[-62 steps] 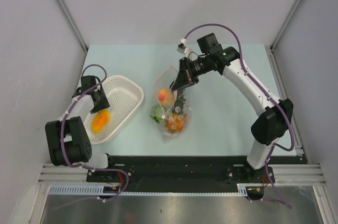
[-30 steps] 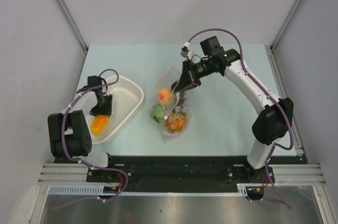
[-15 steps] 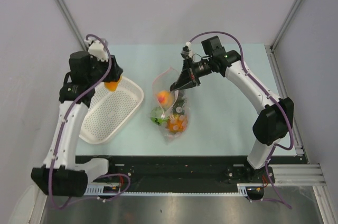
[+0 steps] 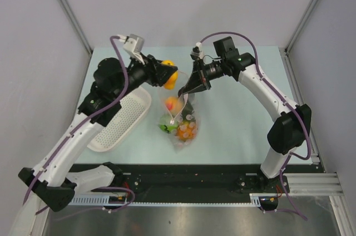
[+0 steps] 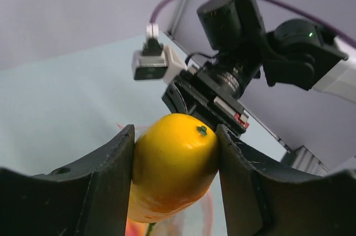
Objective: Place the food in the zip-top bag and seal the zipper
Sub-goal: Place the fake fruit in the zipper food storage bag, then zip the zipper food storage bag at the center of the board.
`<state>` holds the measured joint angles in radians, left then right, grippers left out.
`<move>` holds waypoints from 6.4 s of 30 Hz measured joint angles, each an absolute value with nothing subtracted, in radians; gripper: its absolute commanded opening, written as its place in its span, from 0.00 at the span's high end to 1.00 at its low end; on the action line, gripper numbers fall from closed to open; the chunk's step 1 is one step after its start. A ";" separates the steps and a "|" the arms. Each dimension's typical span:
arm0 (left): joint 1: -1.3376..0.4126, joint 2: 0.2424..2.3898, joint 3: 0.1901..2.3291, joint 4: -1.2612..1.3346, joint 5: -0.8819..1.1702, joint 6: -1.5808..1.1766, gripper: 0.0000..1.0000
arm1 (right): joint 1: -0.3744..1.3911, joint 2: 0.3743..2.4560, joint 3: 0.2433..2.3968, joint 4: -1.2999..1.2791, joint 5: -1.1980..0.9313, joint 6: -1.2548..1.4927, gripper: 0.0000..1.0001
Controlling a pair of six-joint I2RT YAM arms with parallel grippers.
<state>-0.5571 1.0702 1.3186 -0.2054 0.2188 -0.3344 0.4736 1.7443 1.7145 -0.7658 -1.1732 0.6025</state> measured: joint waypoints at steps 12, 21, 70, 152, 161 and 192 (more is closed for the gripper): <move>-0.659 1.117 1.167 -0.207 0.138 -0.456 0.89 | 0.471 1.704 1.714 -0.767 -1.179 0.595 1.00; -0.659 1.067 1.133 -0.358 0.177 -0.486 0.12 | 0.467 1.698 1.714 -0.764 -1.193 0.591 1.00; -0.970 0.964 1.119 -0.945 0.420 1.121 0.95 | 0.633 1.757 1.839 -0.920 -1.192 0.304 1.00; -0.900 1.031 1.230 -0.418 0.412 0.382 0.40 | 0.719 1.023 1.164 -0.508 -0.559 -0.392 1.00; -0.920 1.137 1.272 -0.421 0.422 0.386 0.53 | 0.719 1.023 1.163 -0.501 -0.545 -0.371 1.00; -0.892 1.108 1.214 -0.414 0.422 0.394 0.89 | 0.724 1.003 1.159 -0.498 -0.490 -0.342 1.00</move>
<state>-0.8917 1.1084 1.2144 -0.4137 0.4217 0.3943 0.7238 1.0035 1.1591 -0.4980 -0.4896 -0.3420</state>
